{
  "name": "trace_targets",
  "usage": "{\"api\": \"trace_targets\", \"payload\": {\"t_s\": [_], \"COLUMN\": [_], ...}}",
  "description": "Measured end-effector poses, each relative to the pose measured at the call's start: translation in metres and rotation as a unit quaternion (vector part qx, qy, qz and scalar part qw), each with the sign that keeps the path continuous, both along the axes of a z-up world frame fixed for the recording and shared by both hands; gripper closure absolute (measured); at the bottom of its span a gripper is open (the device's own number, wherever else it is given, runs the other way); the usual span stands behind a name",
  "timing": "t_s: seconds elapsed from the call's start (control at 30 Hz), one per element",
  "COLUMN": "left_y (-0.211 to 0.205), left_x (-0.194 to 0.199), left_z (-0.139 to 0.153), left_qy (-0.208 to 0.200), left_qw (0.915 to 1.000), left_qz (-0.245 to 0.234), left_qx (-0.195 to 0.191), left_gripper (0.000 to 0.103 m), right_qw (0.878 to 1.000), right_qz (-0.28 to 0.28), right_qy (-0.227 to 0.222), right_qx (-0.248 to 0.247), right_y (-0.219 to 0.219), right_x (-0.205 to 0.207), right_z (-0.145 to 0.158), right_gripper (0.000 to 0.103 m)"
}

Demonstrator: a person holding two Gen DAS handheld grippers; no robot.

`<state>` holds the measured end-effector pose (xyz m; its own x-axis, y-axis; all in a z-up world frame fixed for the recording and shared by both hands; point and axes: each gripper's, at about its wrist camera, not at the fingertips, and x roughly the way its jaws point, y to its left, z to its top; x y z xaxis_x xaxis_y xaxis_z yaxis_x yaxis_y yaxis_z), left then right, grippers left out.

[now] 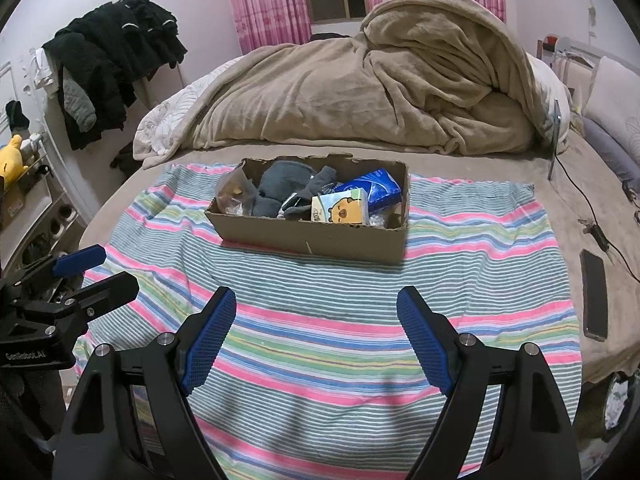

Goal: Organize objects

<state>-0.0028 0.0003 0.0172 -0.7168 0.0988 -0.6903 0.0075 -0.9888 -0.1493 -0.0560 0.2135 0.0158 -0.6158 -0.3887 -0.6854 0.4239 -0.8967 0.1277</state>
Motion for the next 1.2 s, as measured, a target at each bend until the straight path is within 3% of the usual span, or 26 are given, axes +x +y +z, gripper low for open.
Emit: {"api": "trace_targets", "payload": {"t_s": [1.2], "left_y": [0.003], "left_x": [-0.013], "left_z": [-0.007], "left_qy": [-0.011], "left_qw": [0.9999], "left_qz": [-0.008], "left_qx": [-0.004], "left_gripper": [0.01], "right_qw": [1.0], "right_qz": [-0.005], "right_qy": [-0.011], "right_qx": [0.002], "right_y": [0.002], "right_x": [-0.013], "right_z": [-0.01], "right_gripper": [0.018]}}
